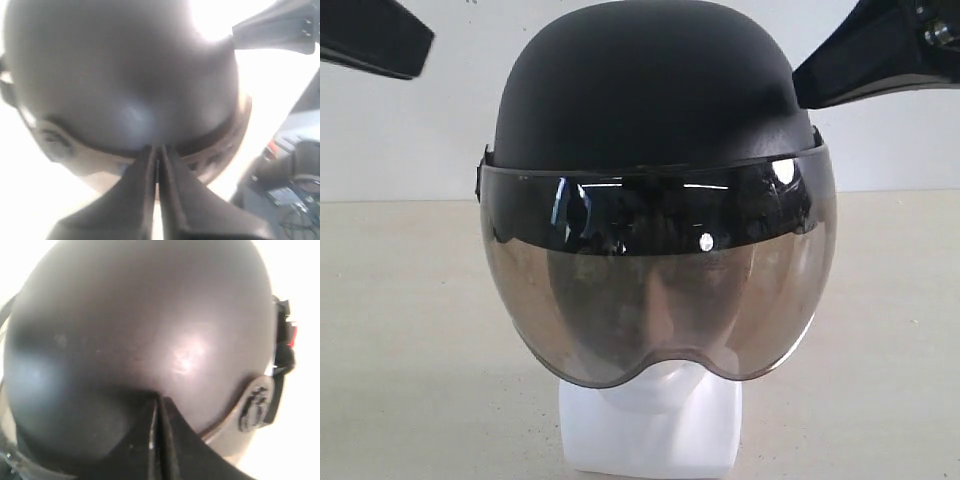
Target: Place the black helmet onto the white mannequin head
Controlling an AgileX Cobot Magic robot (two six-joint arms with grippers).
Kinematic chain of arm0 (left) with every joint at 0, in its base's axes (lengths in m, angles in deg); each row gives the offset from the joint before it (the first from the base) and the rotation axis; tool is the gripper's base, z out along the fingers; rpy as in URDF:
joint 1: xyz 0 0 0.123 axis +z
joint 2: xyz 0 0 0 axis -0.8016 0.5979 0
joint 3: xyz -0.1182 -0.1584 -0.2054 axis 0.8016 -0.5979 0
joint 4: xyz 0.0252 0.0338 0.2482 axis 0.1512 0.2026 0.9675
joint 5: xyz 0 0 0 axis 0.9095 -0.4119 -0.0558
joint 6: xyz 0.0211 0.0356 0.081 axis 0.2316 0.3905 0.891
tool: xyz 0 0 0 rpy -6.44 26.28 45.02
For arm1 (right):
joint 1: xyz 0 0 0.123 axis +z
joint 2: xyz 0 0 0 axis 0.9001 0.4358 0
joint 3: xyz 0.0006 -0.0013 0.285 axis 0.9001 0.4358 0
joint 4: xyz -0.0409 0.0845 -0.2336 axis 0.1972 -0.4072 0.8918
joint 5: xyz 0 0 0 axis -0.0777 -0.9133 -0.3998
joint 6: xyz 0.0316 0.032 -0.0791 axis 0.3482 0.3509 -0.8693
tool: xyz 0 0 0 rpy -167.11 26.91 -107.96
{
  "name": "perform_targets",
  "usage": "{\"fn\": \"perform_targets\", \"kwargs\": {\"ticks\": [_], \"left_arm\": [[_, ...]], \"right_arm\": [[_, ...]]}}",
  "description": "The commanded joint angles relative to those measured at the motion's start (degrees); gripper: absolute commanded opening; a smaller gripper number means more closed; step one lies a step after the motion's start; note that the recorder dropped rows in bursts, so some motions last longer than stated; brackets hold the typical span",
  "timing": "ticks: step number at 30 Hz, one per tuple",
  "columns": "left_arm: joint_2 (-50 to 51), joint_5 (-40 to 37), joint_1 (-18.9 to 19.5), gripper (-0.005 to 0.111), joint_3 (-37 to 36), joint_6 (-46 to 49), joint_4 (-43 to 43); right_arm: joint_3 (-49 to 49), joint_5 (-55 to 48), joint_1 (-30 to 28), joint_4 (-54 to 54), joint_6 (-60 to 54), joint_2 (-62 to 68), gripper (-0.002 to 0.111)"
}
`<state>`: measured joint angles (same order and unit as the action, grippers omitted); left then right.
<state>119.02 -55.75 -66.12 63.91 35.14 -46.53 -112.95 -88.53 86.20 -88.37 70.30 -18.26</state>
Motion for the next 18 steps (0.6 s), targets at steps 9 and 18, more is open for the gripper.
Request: {"fn": "perform_targets", "kwargs": {"ticks": [9, 18], "left_arm": [[1.95, -0.87, 5.94, 0.004, 0.32, -3.97, 6.17], [4.10, 2.21, 9.28, 0.004, 0.32, -6.28, 10.92]], "right_arm": [[0.26, -0.55, -0.28, 5.98, 5.97, -0.23, 0.000], [0.26, -4.81, -0.28, 22.27, 15.09, -0.23, 0.000]]}}
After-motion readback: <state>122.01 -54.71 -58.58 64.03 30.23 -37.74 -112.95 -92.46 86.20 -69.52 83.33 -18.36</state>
